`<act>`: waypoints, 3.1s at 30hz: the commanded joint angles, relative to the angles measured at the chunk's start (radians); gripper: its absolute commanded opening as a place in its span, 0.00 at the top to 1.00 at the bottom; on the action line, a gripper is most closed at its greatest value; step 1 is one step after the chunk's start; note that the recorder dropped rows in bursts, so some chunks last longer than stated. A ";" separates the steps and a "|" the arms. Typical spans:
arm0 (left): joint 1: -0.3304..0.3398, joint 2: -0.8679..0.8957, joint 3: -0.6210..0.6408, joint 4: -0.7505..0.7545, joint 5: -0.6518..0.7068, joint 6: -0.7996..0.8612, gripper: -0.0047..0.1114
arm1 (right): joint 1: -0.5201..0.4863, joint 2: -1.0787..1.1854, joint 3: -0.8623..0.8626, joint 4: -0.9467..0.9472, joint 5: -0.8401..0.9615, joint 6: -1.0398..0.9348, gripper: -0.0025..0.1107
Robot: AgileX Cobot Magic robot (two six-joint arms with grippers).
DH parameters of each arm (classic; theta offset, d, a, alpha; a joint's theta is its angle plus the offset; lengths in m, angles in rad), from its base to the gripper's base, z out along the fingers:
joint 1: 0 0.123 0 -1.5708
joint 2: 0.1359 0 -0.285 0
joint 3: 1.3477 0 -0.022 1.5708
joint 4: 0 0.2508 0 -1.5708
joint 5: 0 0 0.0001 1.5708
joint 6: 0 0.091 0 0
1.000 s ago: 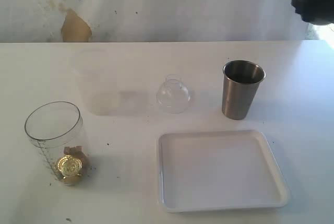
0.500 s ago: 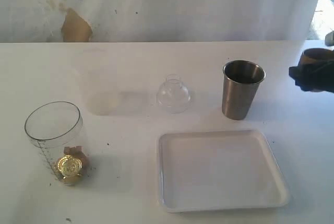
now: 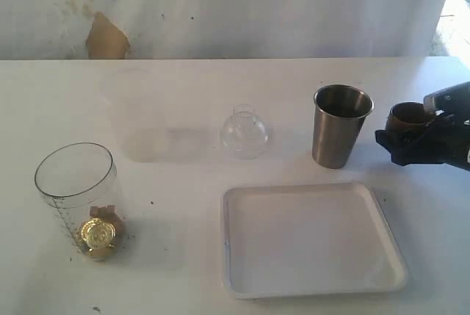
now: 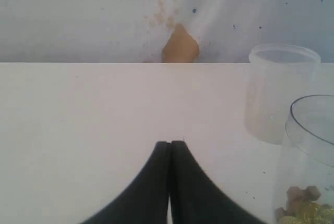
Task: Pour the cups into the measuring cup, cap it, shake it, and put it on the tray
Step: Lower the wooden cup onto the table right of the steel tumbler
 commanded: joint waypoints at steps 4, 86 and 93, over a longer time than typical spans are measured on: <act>-0.001 -0.004 0.004 0.001 -0.002 -0.002 0.96 | -0.006 0.053 0.002 -0.008 -0.187 -0.023 0.98; -0.001 -0.004 0.004 0.001 -0.002 -0.002 0.96 | 0.272 0.129 -0.094 0.303 -0.061 -0.179 0.91; -0.001 -0.004 0.004 0.001 -0.002 -0.002 0.96 | 0.272 0.129 -0.098 0.324 -0.023 -0.172 0.30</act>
